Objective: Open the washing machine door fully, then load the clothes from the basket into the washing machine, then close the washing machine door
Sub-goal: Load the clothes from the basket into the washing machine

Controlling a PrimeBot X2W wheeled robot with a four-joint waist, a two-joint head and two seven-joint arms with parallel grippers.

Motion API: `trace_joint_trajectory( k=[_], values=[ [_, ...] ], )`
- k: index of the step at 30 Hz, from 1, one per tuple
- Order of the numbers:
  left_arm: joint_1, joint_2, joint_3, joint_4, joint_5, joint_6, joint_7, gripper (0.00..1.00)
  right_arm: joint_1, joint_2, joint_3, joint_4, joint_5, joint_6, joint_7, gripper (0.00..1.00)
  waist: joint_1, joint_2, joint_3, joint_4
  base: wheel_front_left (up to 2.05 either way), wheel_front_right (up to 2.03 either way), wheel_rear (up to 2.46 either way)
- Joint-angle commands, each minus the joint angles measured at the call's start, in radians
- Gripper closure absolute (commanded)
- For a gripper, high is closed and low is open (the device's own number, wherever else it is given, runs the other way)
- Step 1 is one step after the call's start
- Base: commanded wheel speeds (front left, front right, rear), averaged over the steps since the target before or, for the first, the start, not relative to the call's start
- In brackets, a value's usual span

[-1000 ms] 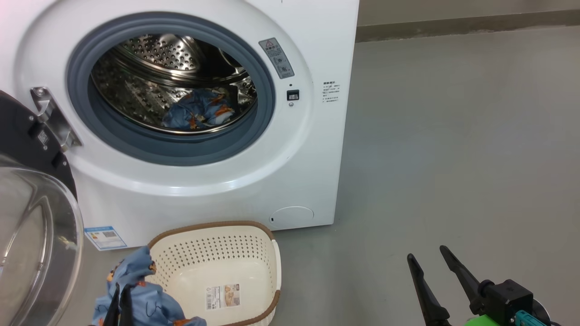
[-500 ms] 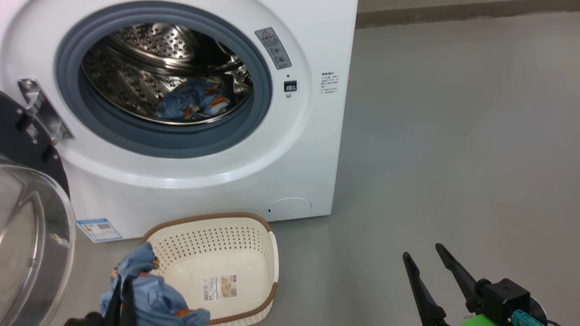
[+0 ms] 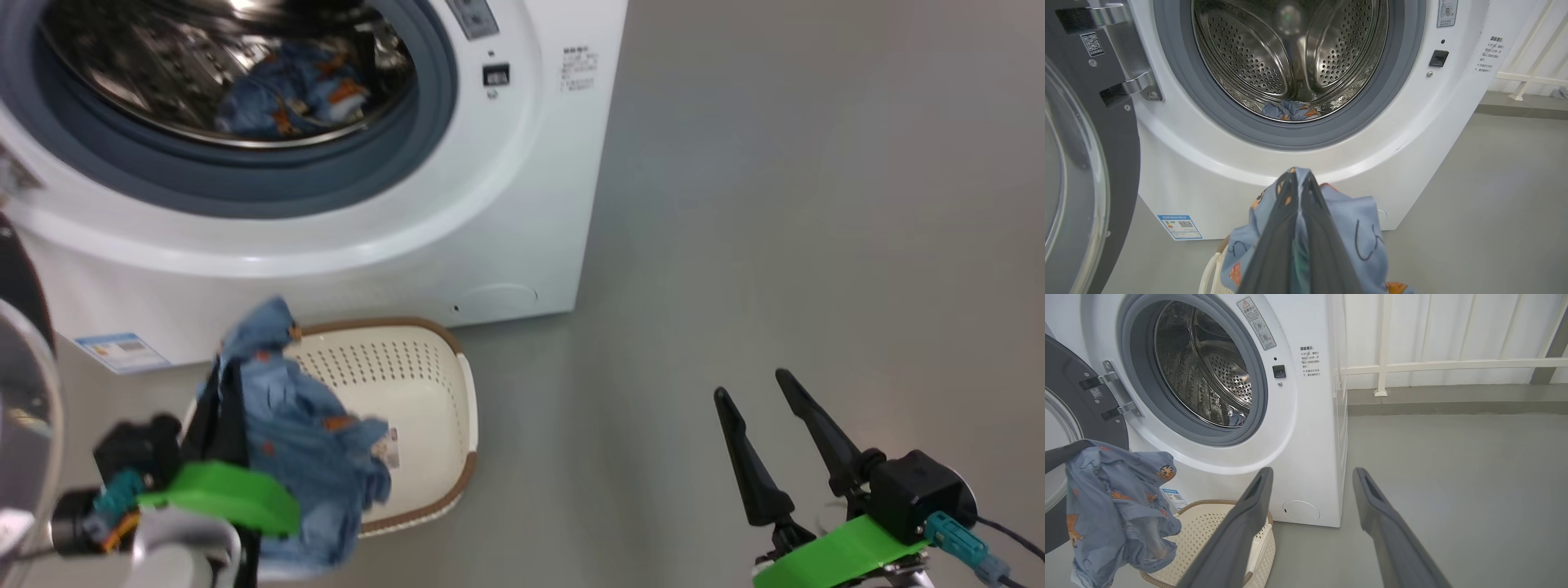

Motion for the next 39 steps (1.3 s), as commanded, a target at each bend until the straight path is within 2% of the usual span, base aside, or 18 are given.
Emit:
trace_joint_trajectory(
  k=[1, 10, 22, 29, 36, 39],
  values=[
    [-0.072, 0.022, 0.040, -0.005, -0.009, -0.012, -0.010, 1.00, -0.040, -0.003, 0.032, -0.022, 0.001, 0.003, -0.015, 0.00, 0.0000, 0.0000, 0.080, -0.039, 0.00, 0.00, 0.00],
    [-0.379, 0.070, 0.073, 0.118, -0.045, -0.076, 0.053, 1.00, -0.122, -0.003, 0.053, 0.024, 0.044, 0.003, -0.086, 0.00, 0.0000, 0.0000, 0.242, -0.108, 0.00, 0.00, 0.00],
    [-0.747, 0.194, 0.075, 0.278, -0.048, -0.135, 0.268, 1.00, -0.220, -0.003, 0.107, 0.111, 0.127, 0.003, -0.142, 0.00, 0.0000, 0.0000, 0.383, -0.223, 0.00, 0.00, 0.00],
    [-0.927, 0.267, 0.084, 0.366, -0.074, -0.167, 0.437, 1.00, -0.264, -0.003, 0.145, 0.095, 0.177, 0.003, -0.143, 0.00, 0.0000, 0.0000, 0.452, -0.282, 0.00, 0.00, 0.00],
    [-1.092, 0.370, 0.082, 0.416, -0.052, -0.180, 0.549, 1.00, -0.288, -0.003, 0.172, 0.086, 0.223, 0.003, -0.143, 0.00, 0.0000, 0.0000, 0.518, -0.338, 0.00, 0.00, 0.00],
    [-1.150, 0.407, 0.082, 0.426, -0.036, -0.171, 0.573, 1.00, -0.292, -0.003, 0.184, 0.084, 0.237, 0.003, -0.143, 0.00, 0.0000, 0.0000, 0.537, -0.362, 0.00, 0.00, 0.00]
  ],
)
